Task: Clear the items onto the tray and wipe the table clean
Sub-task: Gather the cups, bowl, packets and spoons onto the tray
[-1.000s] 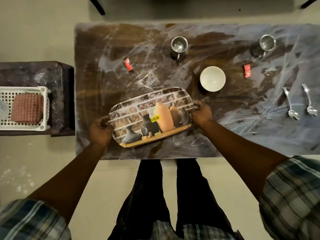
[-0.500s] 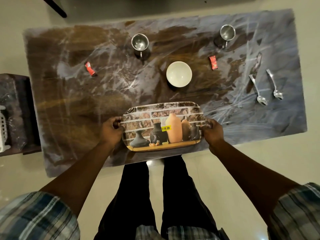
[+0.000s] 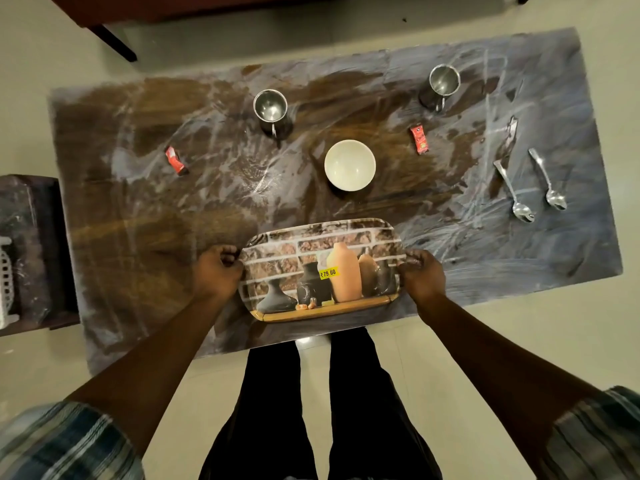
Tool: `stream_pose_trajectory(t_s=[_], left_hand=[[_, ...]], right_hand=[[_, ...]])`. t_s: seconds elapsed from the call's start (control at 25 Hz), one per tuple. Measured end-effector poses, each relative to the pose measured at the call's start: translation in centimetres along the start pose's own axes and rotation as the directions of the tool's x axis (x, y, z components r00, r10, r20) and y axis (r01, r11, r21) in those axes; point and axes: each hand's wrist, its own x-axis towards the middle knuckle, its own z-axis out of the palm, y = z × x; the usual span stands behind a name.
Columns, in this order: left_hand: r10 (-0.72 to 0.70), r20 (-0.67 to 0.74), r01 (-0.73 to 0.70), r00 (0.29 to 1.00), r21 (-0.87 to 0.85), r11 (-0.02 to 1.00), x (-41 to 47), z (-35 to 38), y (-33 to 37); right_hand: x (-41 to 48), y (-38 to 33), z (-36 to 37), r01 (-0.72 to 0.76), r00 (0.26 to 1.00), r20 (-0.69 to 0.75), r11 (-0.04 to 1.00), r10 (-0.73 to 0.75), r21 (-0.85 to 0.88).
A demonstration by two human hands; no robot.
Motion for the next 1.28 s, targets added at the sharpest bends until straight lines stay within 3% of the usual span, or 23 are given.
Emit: stream_pose_trajectory(t_s=[0.16,0.32,0.4,0.52,0.68,0.96,1.12,1.28], left_hand=[[-0.005,-0.121,-0.016,0.993,-0.177,0.984,2.4,-1.3,5.2],[-0.011,-0.144,-0.072,0.990,-0.559,0.826,7.4,-2.1,11.9],[-0.012,-0.142,-0.082,0.990,-0.634,0.769,10.4,-2.0,14.5],[-0.003,-0.048,-0.031,0.999,-0.690,0.723,13.8,-1.0,17.4],[0.026,0.062,0.028,0.998,-0.731,0.681,15.8,0.9,18.8],[0.021,0.058,0.034,0.998,-0.800,0.600,15.4,1.2,18.9],[0.071,0.007,-0.033,0.997,-0.830,0.557,9.8,-0.2,15.9],[0.017,0.094,0.067,0.995,-0.815,0.576,0.6,1.0,9.3]], right_hand=[[-0.4,-4.3,-0.7,0.267,0.959,-0.114,0.963,-0.261,0.039],[0.3,-14.2,1.8,0.630,0.776,-0.138,0.769,-0.616,0.111],[0.5,-19.1,5.2,0.696,0.713,-0.110,0.682,-0.692,0.224],[0.6,-24.8,10.7,0.634,0.722,0.059,0.694,-0.689,0.340],[3.3,-29.1,15.6,0.484,0.822,0.184,0.831,-0.539,0.273],[4.9,-29.5,17.5,0.456,0.839,0.174,0.841,-0.515,0.290],[-0.2,-25.3,15.5,0.454,0.834,0.118,0.791,-0.540,0.410],[-7.3,-15.9,13.6,0.394,0.837,0.184,0.801,-0.516,0.452]])
